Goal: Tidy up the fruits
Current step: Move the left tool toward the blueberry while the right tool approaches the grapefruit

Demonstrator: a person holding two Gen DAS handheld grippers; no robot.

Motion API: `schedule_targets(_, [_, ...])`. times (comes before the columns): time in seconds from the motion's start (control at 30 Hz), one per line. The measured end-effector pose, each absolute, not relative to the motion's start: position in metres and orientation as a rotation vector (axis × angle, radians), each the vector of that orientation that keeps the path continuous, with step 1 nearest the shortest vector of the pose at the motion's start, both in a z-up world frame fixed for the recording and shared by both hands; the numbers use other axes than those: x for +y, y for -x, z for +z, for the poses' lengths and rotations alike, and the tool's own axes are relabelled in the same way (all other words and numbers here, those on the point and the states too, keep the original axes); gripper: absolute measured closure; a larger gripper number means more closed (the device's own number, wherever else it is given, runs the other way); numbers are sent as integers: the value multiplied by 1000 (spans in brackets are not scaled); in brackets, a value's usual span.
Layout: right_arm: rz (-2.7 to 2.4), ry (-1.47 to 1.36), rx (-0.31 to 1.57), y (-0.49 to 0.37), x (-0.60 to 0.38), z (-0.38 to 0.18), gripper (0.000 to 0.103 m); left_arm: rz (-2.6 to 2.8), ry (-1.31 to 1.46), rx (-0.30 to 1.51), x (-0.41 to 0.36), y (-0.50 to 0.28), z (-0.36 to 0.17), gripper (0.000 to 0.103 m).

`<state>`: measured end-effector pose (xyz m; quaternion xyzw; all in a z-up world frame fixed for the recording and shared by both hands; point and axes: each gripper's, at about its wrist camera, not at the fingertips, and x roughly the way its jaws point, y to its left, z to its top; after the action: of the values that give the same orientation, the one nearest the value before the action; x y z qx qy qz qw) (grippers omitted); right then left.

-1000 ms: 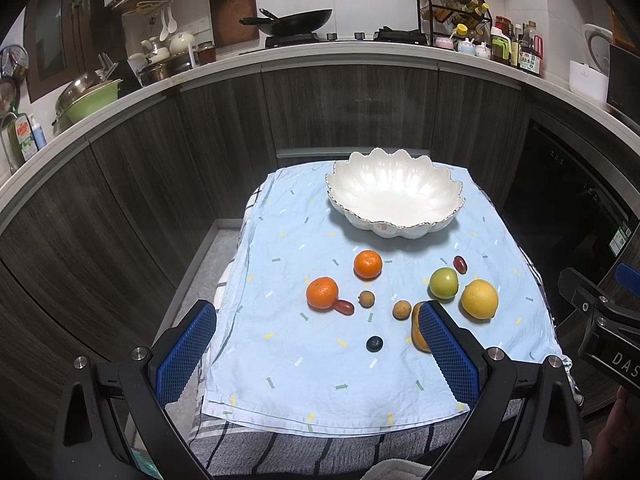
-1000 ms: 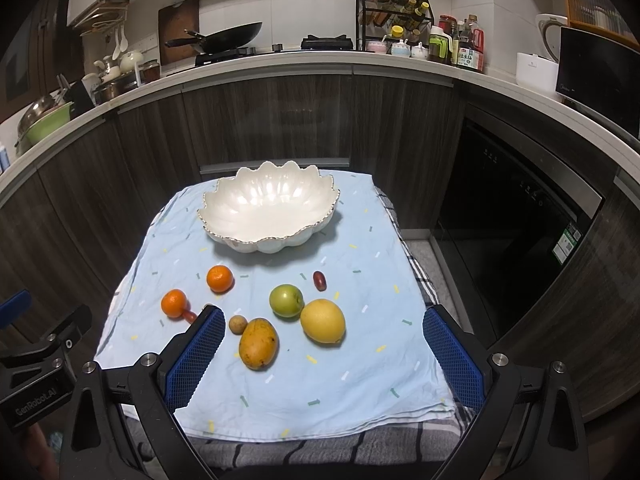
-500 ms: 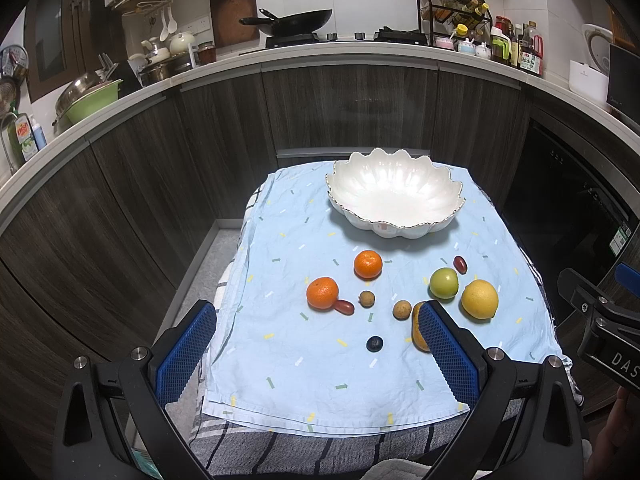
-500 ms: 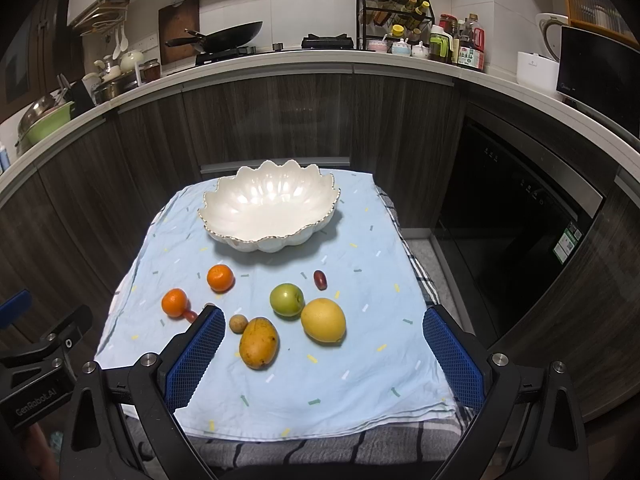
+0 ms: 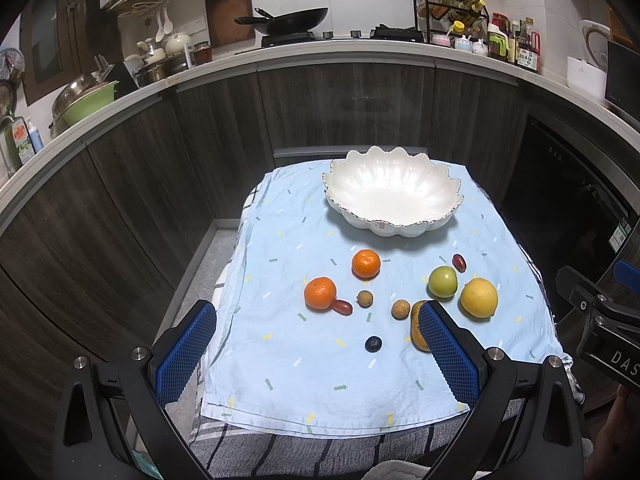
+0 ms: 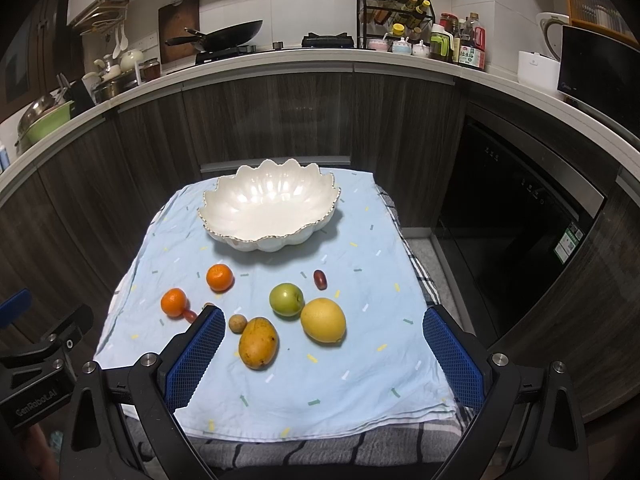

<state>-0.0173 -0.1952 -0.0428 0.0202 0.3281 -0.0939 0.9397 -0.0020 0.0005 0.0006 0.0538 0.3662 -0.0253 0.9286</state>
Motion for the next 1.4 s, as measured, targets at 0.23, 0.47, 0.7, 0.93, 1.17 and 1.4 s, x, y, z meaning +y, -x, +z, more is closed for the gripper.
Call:
schedule_targets(0.23, [-196,-30,672,7,-196,-45,2,-53,-135,761,-6,-8,-4,0])
schedule_targets(0.47, [-196,-23,691,-3,-195,-49,2,-48,-149,779,-8,-19,-9,0])
schedule_targets(0.7, [-202,-15,708,-15,-199,-53,2,-48,-164,797,-11,-31,-17,0])
schedule_targets(0.93, [-204,-9,720,-28,-203,-60,2,-53,-197,800,-17,-42,-23,0])
schedule_targets(1.17, [-183,-12,752,-40,-207,-72,2,-84,-202,839,-24,-54,-36,1])
schedule_targets(1.4, [-167,8,764,-53,-209,-86,2,-104,-200,866,-31,-64,-51,1])
